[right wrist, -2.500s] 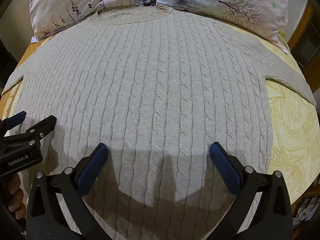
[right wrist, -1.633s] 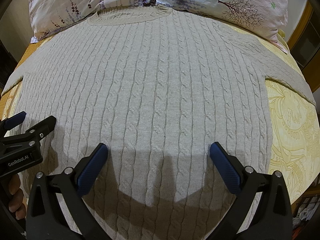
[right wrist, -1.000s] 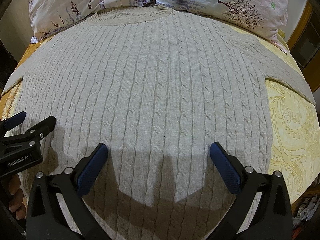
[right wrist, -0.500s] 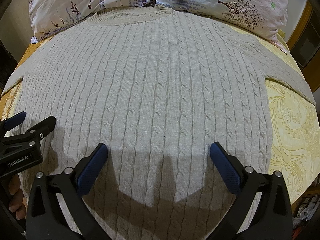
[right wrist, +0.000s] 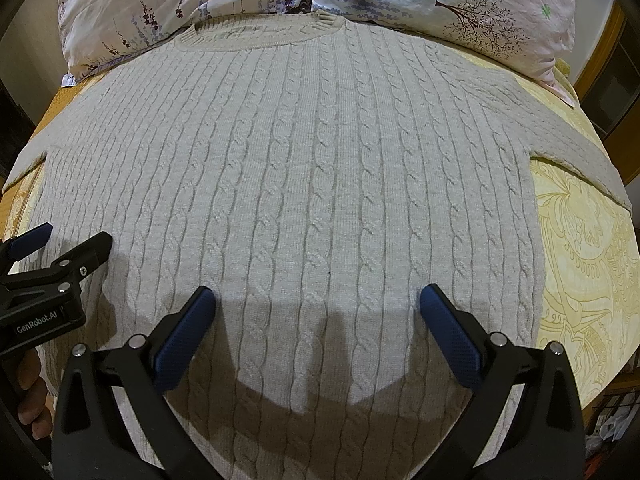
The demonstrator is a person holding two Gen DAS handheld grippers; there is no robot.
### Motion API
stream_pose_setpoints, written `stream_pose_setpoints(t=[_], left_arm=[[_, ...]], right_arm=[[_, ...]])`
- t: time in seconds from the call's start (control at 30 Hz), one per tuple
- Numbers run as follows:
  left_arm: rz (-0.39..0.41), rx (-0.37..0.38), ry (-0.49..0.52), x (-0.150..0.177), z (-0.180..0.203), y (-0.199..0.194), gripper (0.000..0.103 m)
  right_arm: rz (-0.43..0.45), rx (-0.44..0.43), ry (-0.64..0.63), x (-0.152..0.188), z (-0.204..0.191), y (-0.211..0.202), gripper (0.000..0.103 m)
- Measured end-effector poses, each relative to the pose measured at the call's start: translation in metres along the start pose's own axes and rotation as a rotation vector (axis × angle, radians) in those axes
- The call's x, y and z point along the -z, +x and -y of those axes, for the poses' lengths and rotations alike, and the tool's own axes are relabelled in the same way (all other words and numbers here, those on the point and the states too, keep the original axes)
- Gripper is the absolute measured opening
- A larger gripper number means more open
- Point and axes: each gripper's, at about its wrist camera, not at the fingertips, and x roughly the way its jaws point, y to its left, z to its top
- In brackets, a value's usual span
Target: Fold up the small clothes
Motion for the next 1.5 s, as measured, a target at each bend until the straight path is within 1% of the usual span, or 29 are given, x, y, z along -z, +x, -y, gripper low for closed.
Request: stream_pose_setpoints(t=[0.53, 0.63, 0.73, 0.83, 0.87, 0.97, 1.03, 1.07, 1.1, 1.13, 1.17, 1.3, 1.33, 1.37, 1.43, 1.5], left_arm=[[-0.013, 0.001, 0.002, -0.001, 0.001, 0.001, 0.102], [-0.028, 0.005, 0.009, -0.006, 0.000, 0.003, 0.102], [-0.041, 0.007, 0.018, -0.007, 0.002, 0.004, 0.102], [-0.054, 0.009, 0.029, -0.009, 0.005, 0.007, 0.102], [-0.056, 0.009, 0.030, -0.010, 0.004, 0.006, 0.102], [-0.061, 0.006, 0.035, -0.012, 0.003, 0.006, 0.102], [-0.061, 0.004, 0.033, -0.016, 0.002, 0.006, 0.102], [-0.060, 0.006, 0.030, -0.018, 0.002, 0.006, 0.102], [-0.058, 0.008, 0.027, -0.019, 0.001, 0.007, 0.102], [-0.054, 0.017, 0.014, -0.023, 0.000, 0.008, 0.102], [-0.052, 0.022, 0.007, -0.025, -0.002, 0.008, 0.102], [-0.018, 0.061, -0.027, -0.036, -0.006, 0.010, 0.102], [0.002, 0.078, -0.036, -0.041, -0.007, 0.009, 0.102], [0.011, 0.084, -0.038, -0.043, -0.006, 0.009, 0.102], [0.037, 0.107, -0.038, -0.051, -0.005, 0.009, 0.102], [0.051, 0.109, -0.034, -0.057, -0.002, 0.009, 0.102]], right_arm=[[-0.003, -0.011, -0.021, 0.001, -0.003, 0.000, 0.101], [0.024, -0.032, -0.054, -0.001, -0.003, 0.002, 0.101], [0.062, -0.075, -0.094, 0.001, 0.004, 0.001, 0.101], [0.071, -0.134, -0.054, -0.006, 0.016, -0.001, 0.101], [0.076, -0.160, -0.011, -0.011, 0.026, -0.002, 0.101], [0.089, -0.193, 0.155, -0.025, 0.066, -0.002, 0.101], [0.115, -0.210, 0.281, -0.033, 0.100, -0.003, 0.101], [0.136, -0.219, 0.377, -0.037, 0.129, -0.004, 0.101], [0.146, -0.218, 0.420, -0.040, 0.144, -0.004, 0.100], [0.166, -0.211, 0.501, -0.043, 0.172, -0.005, 0.097], [0.181, -0.207, 0.552, -0.045, 0.191, -0.006, 0.094], [0.263, -0.225, 0.774, -0.046, 0.271, -0.011, 0.090], [0.280, -0.231, 0.842, -0.043, 0.293, -0.012, 0.087], [0.286, -0.232, 0.872, -0.041, 0.302, -0.010, 0.085], [0.293, -0.253, 0.963, -0.035, 0.331, -0.006, 0.082], [0.291, -0.251, 1.016, -0.031, 0.348, -0.001, 0.077]])
